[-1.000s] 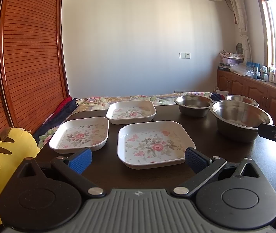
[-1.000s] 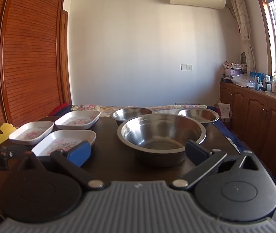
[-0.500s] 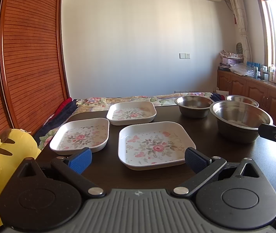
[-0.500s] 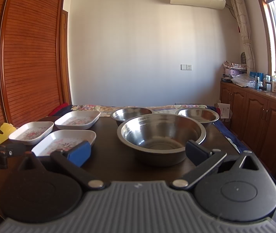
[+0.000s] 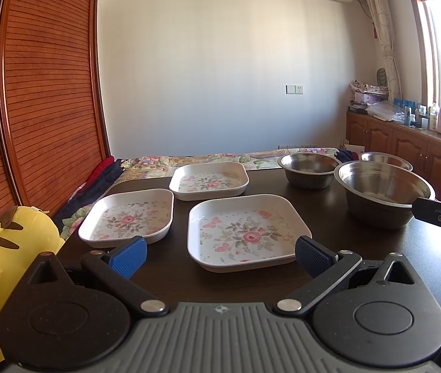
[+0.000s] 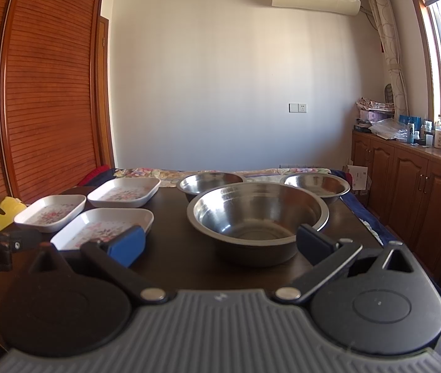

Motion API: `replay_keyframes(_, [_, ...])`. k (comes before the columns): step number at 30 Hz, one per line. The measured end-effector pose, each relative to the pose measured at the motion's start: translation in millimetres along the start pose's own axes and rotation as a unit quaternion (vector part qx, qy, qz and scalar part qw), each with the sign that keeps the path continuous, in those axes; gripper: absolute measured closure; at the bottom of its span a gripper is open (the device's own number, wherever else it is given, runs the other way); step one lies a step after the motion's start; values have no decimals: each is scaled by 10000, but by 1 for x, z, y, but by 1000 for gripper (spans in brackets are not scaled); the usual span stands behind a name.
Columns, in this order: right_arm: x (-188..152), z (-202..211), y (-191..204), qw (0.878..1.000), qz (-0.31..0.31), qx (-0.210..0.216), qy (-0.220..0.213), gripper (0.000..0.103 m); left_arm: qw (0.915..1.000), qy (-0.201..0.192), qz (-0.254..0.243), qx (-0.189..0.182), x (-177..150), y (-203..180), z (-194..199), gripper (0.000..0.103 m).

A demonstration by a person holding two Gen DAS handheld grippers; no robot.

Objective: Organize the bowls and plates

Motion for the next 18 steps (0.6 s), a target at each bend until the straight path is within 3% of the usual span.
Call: replay_keyframes(18, [-2,-1,1,10000,18,31,34,0,10000,67,-4,-28,-9,-4,-2,1])
Point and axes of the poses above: each gripper's, at about its wrist camera, not at the fingertips, and z roughly against the way its jaws point, y to its left, x to its top, the point moved 1 cm from there along -z, roughly the way its jaws point, and after that the axes turned 5 degrees about -y, right-handed, at the moved point
